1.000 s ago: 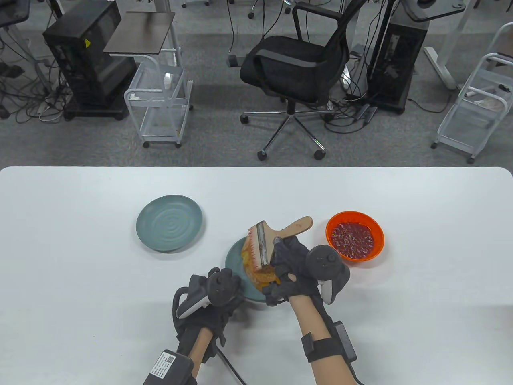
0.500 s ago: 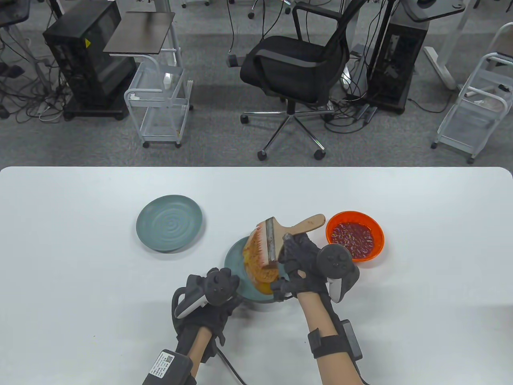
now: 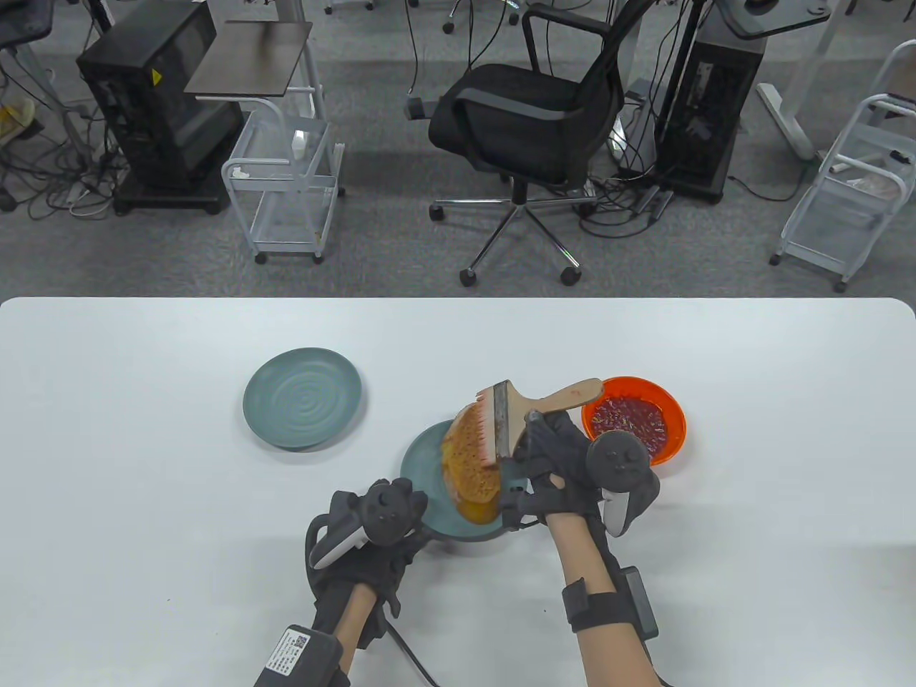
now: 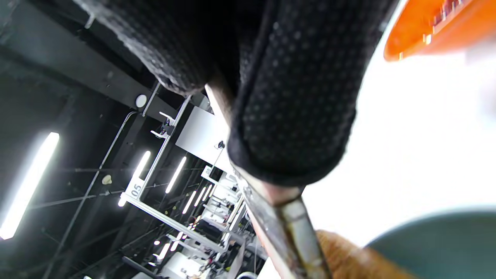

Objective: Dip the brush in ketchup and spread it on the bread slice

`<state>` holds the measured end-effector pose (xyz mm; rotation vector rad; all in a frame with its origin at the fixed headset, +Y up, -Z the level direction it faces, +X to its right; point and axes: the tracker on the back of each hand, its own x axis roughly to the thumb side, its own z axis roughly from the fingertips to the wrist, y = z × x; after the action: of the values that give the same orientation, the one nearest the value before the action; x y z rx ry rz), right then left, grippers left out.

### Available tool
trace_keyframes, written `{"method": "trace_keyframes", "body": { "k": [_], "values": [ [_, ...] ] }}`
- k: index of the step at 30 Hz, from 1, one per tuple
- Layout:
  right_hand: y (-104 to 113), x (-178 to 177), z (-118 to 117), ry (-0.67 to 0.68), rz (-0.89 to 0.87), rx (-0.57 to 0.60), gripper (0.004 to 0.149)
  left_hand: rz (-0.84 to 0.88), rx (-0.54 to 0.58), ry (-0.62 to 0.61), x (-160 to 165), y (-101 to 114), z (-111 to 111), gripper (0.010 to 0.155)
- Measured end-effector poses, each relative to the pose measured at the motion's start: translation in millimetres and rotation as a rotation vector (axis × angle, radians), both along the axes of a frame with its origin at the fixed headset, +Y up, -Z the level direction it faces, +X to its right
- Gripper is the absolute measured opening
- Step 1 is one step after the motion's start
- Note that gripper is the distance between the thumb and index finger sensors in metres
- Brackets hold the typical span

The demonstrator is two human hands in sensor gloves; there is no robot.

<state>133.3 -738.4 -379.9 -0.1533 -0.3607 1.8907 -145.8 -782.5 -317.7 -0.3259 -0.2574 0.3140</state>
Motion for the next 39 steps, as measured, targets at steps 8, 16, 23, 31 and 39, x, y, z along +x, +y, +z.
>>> {"method": "trace_keyframes", "body": {
  "k": [8,16,23,31,39],
  "values": [
    [-11.5,-1.7,-0.3,-0.016,-0.020,-0.056,0.047,0.026,-0.021,0.004,-3.7,-1.6,-0.9,0.057],
    [6.9,3.3,4.8,-0.037,0.091,0.045,0.047,0.005,-0.023,0.002,-1.0,-1.6,-0.2,0.058],
    [-5.5,-10.6,1.0,0.008,0.067,-0.039,0.047,0.008,-0.024,-0.002,-1.4,-1.6,0.3,0.059],
    [7.9,8.6,6.0,-0.105,0.139,0.078,0.047,0.003,-0.025,-0.002,0.0,-2.1,1.2,0.059],
    [-9.1,-5.9,0.9,-0.011,0.036,-0.043,0.047,0.008,-0.031,-0.004,-0.2,-2.8,1.5,0.059]
  ]
}}
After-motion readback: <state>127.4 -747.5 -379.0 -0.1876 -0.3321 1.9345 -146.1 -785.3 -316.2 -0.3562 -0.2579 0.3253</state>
